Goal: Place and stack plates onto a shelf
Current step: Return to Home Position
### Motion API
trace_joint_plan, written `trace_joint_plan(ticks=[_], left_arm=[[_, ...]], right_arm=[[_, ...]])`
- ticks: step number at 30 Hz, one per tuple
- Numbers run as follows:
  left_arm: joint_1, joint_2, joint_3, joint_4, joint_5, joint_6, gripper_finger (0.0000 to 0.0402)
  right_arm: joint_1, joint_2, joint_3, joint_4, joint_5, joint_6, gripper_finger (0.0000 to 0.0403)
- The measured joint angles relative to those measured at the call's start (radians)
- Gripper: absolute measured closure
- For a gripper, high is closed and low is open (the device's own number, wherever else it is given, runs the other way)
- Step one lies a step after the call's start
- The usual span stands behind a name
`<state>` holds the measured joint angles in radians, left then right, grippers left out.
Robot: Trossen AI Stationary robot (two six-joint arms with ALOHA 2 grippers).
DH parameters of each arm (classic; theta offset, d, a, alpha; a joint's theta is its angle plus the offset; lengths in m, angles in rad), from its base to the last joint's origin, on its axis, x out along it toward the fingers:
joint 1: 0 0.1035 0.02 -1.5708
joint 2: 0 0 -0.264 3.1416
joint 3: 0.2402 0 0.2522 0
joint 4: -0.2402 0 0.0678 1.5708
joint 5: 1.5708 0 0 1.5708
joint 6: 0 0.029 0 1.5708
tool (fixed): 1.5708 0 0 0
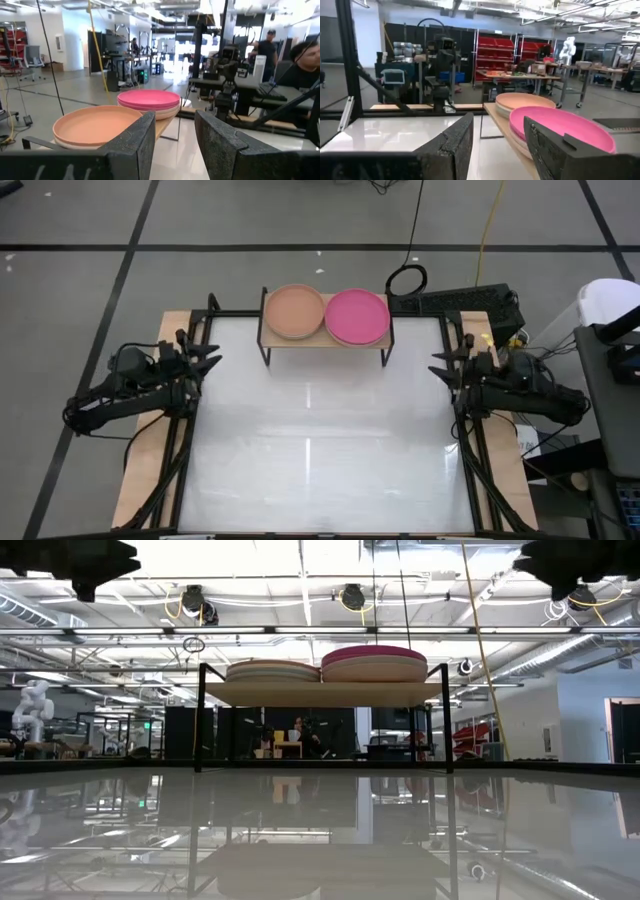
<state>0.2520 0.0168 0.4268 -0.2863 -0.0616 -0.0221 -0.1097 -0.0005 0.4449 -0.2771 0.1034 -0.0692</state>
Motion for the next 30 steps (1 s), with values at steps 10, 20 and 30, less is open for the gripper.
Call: trace_joint_plan(ticks=[10,20,30], left_arm=[[-0.005,-0.013,-0.090,0.067,0.009,-0.018,0.0257],[-0.005,-0.013,-0.293,0.331,0.036,-0.063,0.0257],[-0.005,-0.010,-0.417,0.479,0.070,-0.118,0.0257]], right_arm=[[0.000,0.022,-0.067,0.098,-0.035,0.059,0.0248],[0.000,0.021,-0.301,0.390,-0.052,0.042,0.0248],[0.000,0.020,-0.405,0.506,-0.049,0.073,0.0248]])
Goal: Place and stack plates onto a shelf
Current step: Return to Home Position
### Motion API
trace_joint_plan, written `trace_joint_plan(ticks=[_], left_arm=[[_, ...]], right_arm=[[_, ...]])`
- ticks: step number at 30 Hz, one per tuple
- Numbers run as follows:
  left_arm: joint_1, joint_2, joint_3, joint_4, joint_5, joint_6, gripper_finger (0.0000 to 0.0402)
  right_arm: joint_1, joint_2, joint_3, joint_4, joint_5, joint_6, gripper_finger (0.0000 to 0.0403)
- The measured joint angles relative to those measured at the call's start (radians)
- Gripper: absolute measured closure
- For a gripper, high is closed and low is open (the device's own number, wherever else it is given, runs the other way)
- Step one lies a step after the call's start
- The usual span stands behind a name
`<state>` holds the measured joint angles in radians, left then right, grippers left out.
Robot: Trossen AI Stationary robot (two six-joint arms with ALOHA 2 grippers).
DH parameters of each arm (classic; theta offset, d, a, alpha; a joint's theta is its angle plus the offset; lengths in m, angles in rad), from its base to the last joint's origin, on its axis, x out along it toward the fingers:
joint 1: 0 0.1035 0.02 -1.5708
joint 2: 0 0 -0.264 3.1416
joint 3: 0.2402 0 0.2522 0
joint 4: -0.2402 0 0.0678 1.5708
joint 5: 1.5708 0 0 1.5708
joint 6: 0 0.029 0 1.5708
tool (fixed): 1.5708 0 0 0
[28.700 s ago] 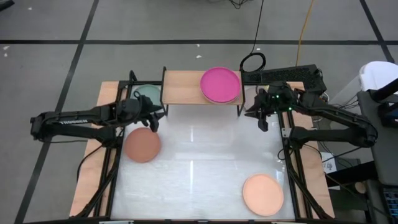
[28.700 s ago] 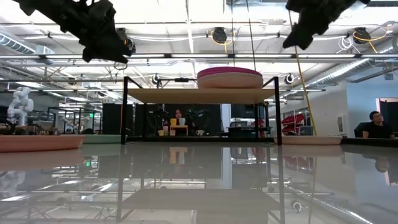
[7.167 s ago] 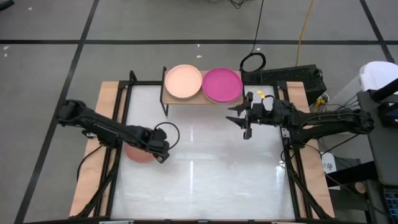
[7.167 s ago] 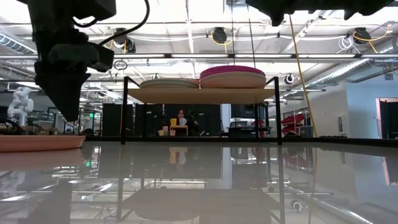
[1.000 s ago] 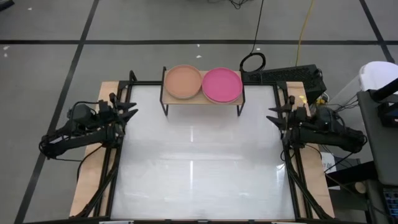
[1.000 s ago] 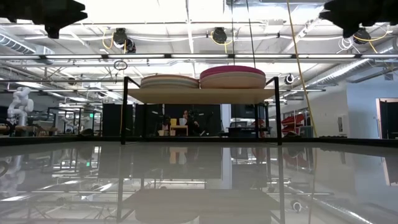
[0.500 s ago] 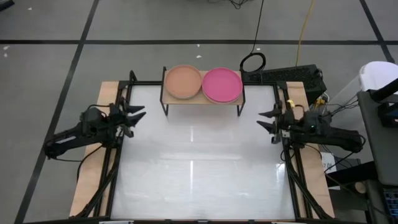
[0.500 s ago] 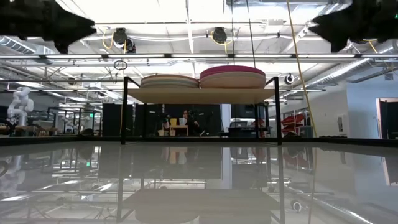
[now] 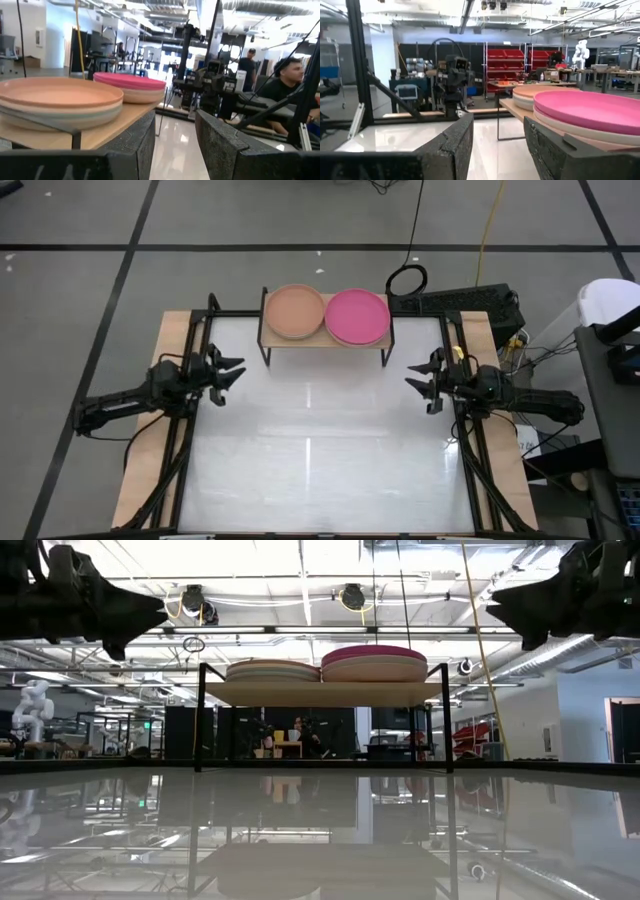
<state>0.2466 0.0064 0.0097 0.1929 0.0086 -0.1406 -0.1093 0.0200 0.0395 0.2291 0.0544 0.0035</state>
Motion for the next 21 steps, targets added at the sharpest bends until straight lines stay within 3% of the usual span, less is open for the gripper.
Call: trace_joint_plan(ticks=[15,21], left_arm=[[0.000,0.000,0.000,-0.085,0.045,-0.021,0.0257],[-0.001,0.001,0.000,-0.147,0.047,-0.122,0.0257]], right_arm=[[0.000,0.002,-0.022,-0.047,0.026,0.001,0.0248],[0.000,0.002,-0.023,-0.049,0.077,-0.023,0.0248]])
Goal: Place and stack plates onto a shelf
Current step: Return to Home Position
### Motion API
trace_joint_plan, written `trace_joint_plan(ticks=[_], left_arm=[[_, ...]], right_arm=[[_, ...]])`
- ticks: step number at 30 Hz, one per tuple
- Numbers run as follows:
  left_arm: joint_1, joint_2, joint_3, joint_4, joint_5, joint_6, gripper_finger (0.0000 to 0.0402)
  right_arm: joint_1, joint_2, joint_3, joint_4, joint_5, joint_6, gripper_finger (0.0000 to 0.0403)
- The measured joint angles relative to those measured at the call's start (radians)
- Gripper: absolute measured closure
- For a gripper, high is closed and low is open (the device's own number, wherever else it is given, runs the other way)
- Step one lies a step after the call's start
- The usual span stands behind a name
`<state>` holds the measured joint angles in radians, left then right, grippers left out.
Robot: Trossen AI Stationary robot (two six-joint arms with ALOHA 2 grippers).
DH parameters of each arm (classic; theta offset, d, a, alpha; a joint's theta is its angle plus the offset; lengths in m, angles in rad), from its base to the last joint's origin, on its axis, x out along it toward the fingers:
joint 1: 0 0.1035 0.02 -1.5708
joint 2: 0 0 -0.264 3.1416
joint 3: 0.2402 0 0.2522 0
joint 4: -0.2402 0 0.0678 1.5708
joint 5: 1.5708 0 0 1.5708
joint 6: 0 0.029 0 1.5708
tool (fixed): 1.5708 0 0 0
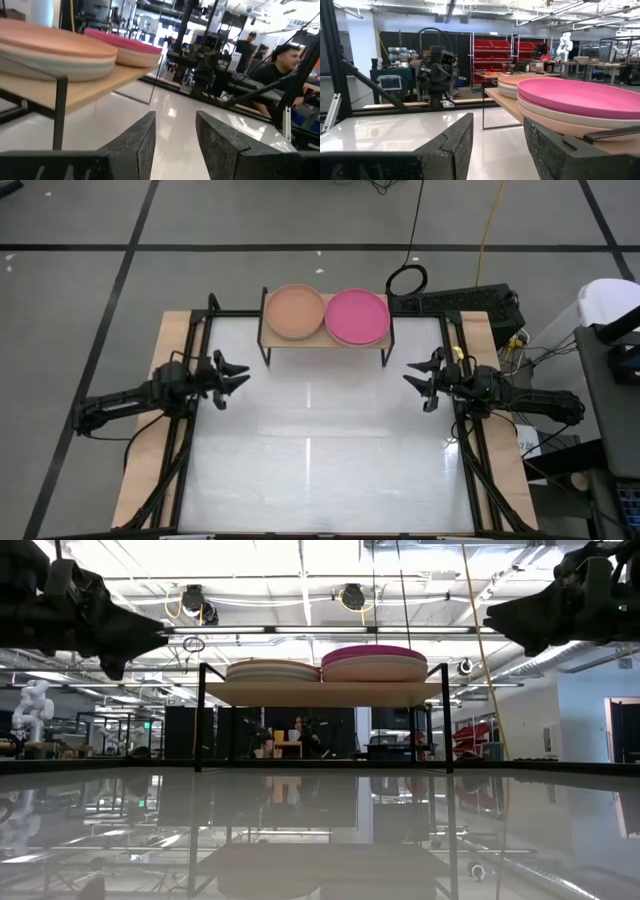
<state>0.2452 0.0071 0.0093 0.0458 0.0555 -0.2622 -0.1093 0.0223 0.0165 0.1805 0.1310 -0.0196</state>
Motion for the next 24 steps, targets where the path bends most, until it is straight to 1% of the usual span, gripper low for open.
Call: trace_joint_plan(ticks=[3,9,15,24], left_arm=[[-0.006,0.000,0.000,-0.026,0.000,-0.002,0.0257],[-0.012,0.000,0.000,-0.027,-0.002,0.003,0.0257],[-0.012,0.000,0.000,-0.027,-0.003,-0.056,0.0257],[-0.012,0.000,0.000,-0.027,-0.003,-0.057,0.0257]], right_arm=[[0.000,0.000,-0.001,0.001,0.000,0.006,0.0248],[0.000,0.000,-0.001,0.002,0.000,0.007,0.0248],[0.000,0.000,-0.001,0.002,0.000,0.008,0.0248],[0.000,0.000,-0.001,0.002,-0.001,0.008,0.0248]])
